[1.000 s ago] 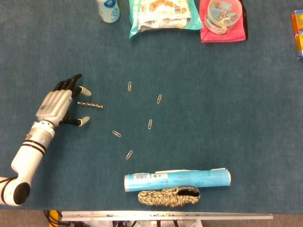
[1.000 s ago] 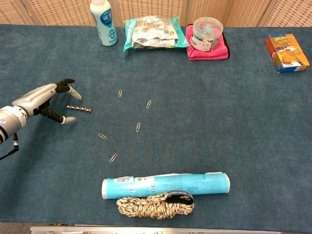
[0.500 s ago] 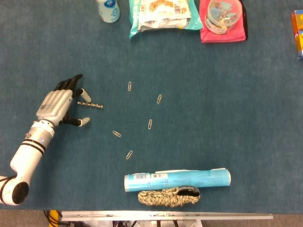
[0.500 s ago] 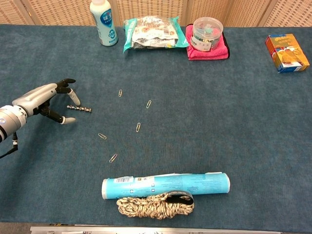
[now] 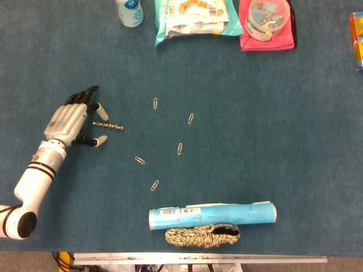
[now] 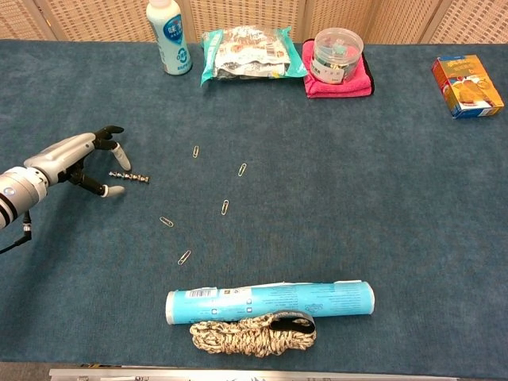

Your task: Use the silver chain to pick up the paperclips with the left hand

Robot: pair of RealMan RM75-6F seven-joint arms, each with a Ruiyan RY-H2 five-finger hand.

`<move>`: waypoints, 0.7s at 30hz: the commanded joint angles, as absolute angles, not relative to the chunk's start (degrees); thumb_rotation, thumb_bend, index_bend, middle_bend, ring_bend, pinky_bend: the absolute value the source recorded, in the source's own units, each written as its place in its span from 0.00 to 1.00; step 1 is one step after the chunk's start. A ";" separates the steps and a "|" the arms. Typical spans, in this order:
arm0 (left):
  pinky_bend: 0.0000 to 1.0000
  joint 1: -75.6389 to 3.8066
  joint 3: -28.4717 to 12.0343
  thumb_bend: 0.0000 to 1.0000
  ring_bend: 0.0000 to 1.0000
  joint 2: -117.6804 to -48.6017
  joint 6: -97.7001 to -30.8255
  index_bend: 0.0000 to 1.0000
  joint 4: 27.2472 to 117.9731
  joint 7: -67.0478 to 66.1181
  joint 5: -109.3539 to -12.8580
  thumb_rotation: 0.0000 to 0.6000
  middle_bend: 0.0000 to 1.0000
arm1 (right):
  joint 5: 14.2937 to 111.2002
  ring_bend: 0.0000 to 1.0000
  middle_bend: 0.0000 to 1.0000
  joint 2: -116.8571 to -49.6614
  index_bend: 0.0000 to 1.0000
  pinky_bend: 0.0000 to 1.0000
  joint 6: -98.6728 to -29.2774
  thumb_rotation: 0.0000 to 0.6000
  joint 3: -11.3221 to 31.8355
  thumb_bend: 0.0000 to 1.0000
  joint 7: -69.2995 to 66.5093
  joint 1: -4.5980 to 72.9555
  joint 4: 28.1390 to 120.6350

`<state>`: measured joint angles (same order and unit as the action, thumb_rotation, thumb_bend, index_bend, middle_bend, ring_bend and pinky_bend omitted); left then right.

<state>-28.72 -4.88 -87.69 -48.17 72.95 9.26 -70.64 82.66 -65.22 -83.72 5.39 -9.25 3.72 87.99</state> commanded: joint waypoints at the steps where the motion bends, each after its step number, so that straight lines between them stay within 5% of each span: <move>1: 0.04 -28.74 -4.77 0.25 0.00 -87.86 -47.99 0.42 72.60 9.04 -70.41 1.00 0.00 | 82.65 0.03 0.06 -65.30 0.00 0.22 -83.72 1.00 5.37 0.00 -9.31 3.68 87.89; 21: 0.04 -28.68 -4.63 0.35 0.00 -88.26 -47.95 0.43 71.61 8.41 -69.90 1.00 0.00 | 82.81 0.03 0.06 -65.40 0.00 0.22 -83.52 1.00 5.36 0.00 -9.37 3.80 88.01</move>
